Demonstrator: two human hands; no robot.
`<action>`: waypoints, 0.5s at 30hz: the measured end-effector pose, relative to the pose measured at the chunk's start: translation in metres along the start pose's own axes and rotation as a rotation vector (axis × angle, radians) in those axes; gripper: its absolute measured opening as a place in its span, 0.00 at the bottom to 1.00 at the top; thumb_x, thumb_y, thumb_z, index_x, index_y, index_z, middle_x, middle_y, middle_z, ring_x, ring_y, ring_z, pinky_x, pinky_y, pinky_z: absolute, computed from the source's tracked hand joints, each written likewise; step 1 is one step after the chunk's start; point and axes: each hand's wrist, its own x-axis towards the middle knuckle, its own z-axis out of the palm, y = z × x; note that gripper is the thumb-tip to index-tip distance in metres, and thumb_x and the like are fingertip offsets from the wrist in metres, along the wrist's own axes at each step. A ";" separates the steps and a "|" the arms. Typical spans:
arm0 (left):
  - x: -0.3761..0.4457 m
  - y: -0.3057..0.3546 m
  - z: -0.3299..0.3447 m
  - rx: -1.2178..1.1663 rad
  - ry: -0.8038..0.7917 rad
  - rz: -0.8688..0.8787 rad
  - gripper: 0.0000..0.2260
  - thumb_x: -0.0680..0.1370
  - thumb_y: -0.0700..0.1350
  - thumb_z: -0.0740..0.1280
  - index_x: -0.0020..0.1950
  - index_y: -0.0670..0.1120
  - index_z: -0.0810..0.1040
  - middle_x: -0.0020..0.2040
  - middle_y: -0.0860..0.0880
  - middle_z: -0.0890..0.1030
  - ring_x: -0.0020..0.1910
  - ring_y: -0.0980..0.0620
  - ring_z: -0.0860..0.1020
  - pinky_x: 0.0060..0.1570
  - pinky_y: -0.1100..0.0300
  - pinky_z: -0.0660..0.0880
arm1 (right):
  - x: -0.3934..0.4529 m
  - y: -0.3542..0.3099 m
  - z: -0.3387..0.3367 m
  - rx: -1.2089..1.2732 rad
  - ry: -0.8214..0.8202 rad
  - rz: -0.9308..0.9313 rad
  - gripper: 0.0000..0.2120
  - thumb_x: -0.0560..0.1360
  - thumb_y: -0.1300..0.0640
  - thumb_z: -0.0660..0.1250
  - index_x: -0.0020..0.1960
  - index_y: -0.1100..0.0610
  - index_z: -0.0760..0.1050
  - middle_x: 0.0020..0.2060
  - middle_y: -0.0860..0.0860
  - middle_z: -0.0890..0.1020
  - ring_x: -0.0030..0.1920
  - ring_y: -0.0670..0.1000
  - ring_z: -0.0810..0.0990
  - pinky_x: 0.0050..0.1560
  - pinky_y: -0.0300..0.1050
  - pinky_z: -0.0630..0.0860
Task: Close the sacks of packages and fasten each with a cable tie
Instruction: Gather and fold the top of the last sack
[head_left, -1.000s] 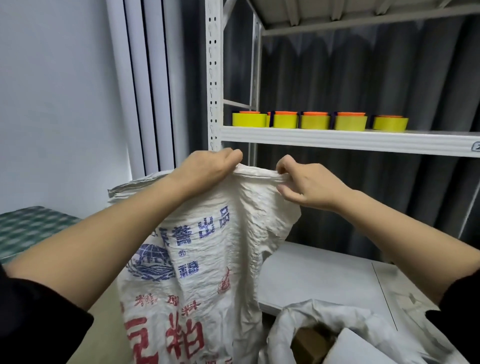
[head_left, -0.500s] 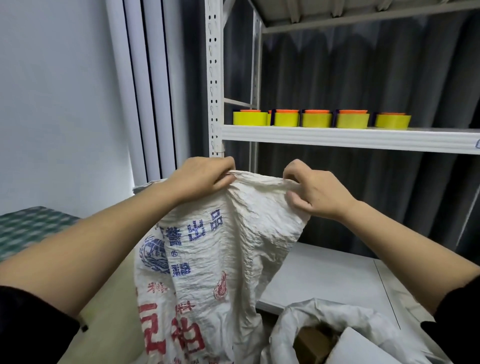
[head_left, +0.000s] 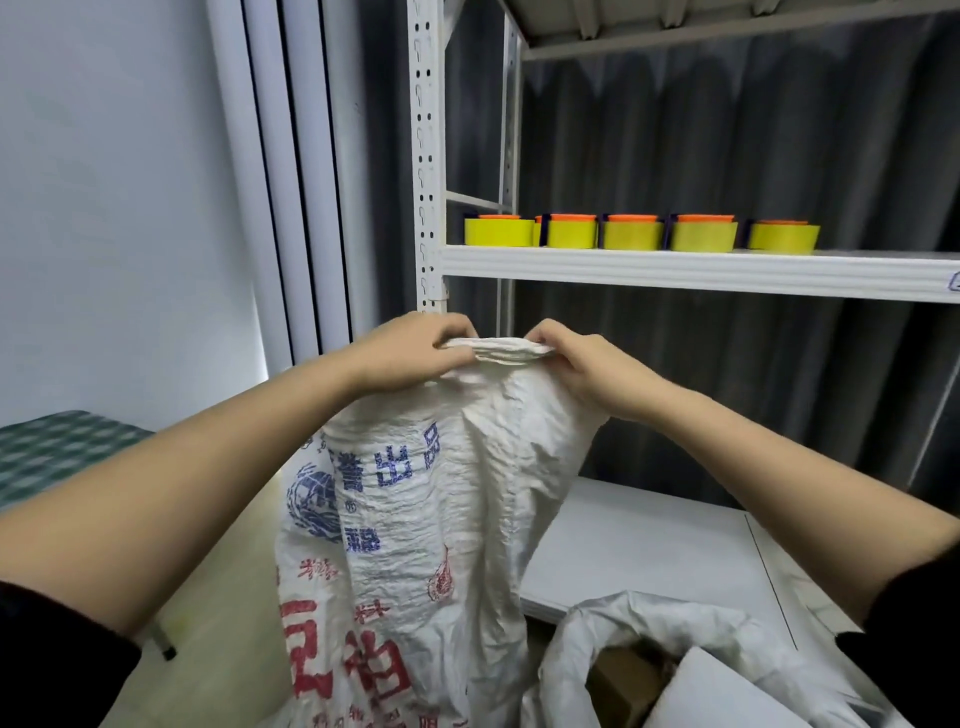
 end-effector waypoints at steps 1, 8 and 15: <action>0.002 -0.001 0.001 -0.096 -0.040 -0.020 0.15 0.74 0.58 0.56 0.45 0.49 0.75 0.42 0.56 0.77 0.43 0.56 0.74 0.46 0.60 0.69 | -0.002 0.000 0.004 -0.140 0.071 -0.024 0.13 0.80 0.58 0.55 0.61 0.47 0.69 0.56 0.47 0.79 0.51 0.52 0.79 0.52 0.52 0.76; -0.004 -0.006 0.008 0.090 0.081 0.057 0.08 0.80 0.50 0.60 0.52 0.50 0.76 0.48 0.53 0.81 0.48 0.51 0.78 0.49 0.51 0.75 | -0.015 0.013 0.021 -0.438 0.208 -0.148 0.23 0.77 0.46 0.48 0.68 0.47 0.68 0.53 0.48 0.74 0.39 0.52 0.77 0.34 0.45 0.69; -0.006 -0.009 0.018 0.847 0.417 0.561 0.07 0.76 0.39 0.59 0.48 0.43 0.76 0.38 0.46 0.74 0.26 0.45 0.74 0.19 0.58 0.68 | 0.006 -0.001 0.010 0.259 -0.190 0.005 0.11 0.82 0.46 0.56 0.58 0.45 0.75 0.54 0.40 0.78 0.56 0.39 0.74 0.59 0.38 0.69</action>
